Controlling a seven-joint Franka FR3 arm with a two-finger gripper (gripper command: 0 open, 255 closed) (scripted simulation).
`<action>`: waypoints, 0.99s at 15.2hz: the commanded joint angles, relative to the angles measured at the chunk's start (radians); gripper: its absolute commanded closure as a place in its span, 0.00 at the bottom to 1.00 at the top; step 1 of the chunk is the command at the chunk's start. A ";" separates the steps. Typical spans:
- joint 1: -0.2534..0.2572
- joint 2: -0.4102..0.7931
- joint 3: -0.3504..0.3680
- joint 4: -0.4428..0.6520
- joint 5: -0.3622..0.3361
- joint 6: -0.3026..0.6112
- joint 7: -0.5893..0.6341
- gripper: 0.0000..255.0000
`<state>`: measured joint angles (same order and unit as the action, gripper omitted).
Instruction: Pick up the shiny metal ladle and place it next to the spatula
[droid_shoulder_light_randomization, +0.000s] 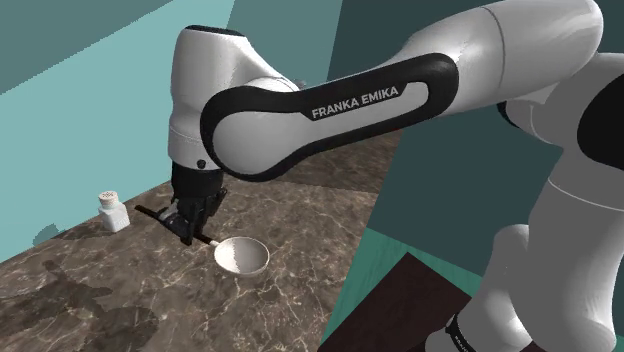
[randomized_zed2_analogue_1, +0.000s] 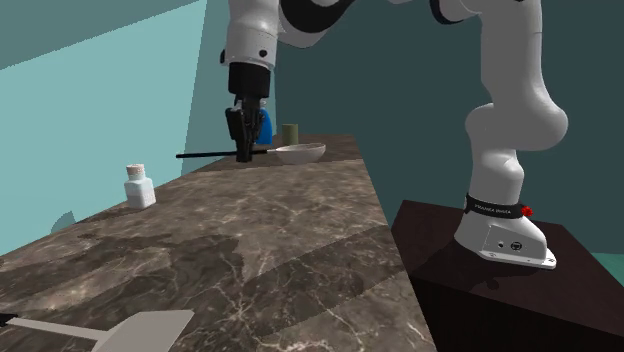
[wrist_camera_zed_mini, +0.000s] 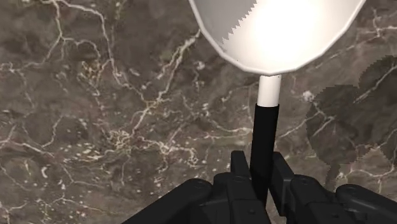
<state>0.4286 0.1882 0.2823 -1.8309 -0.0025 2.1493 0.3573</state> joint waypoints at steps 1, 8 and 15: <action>0.029 0.002 0.016 -0.001 -0.012 0.004 0.052 1.00; 0.136 0.050 0.067 0.057 -0.067 -0.007 0.230 1.00; 0.258 0.142 0.102 0.178 -0.137 -0.046 0.404 1.00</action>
<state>0.6683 0.3165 0.3798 -1.6689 -0.1289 2.1074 0.7341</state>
